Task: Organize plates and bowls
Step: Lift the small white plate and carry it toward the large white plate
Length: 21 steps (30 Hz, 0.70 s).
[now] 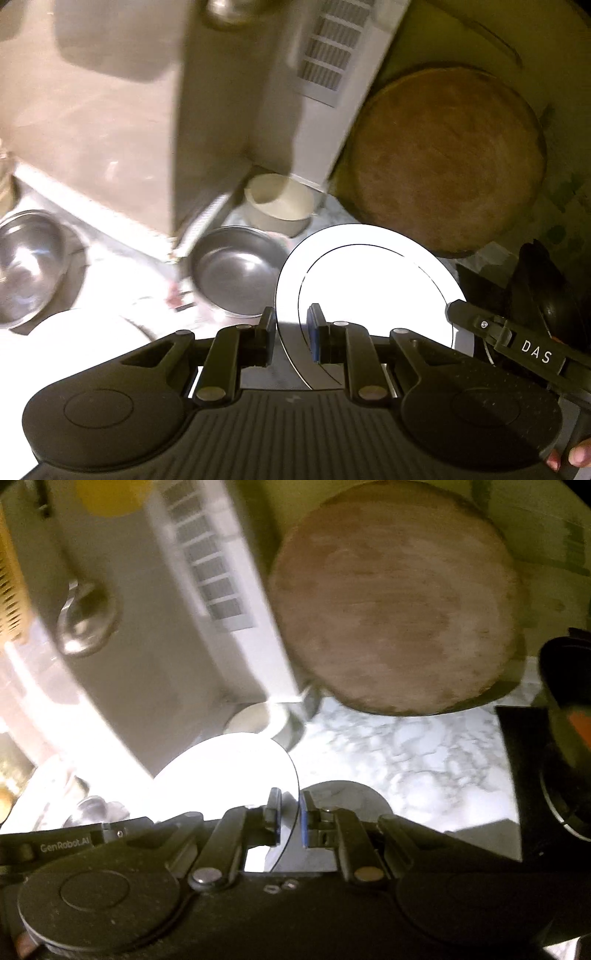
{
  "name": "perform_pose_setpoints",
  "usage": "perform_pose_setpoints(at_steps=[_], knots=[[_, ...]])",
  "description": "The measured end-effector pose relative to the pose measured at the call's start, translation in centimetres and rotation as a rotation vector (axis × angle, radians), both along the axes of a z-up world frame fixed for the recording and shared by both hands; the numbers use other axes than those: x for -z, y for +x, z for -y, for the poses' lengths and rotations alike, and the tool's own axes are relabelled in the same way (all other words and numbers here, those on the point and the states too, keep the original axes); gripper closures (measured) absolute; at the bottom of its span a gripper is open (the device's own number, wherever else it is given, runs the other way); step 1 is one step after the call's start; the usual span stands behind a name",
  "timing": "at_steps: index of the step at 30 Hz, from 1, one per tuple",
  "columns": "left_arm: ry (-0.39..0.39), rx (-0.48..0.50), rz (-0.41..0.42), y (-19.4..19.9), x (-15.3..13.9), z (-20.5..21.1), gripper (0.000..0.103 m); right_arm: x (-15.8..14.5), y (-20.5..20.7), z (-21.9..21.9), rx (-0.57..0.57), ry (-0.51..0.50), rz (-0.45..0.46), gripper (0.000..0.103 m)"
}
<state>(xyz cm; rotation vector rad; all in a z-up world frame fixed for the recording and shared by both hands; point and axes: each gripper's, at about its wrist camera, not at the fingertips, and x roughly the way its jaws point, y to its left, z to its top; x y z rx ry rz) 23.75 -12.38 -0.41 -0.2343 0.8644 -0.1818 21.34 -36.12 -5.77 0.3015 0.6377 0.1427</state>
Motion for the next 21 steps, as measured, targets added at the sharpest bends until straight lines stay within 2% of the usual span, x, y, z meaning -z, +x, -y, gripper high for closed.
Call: perform_pose_setpoints(at_steps=[10, 21], knots=[[0.025, -0.127, 0.022, -4.9, -1.0, -6.5, 0.086, -0.4, -2.1, -6.3, -0.142, 0.005, 0.010, 0.093], [0.053, -0.258, -0.003, -8.7, 0.7, -13.3, 0.086, 0.8, -2.8, -13.3, -0.299, -0.016, -0.022, 0.093]])
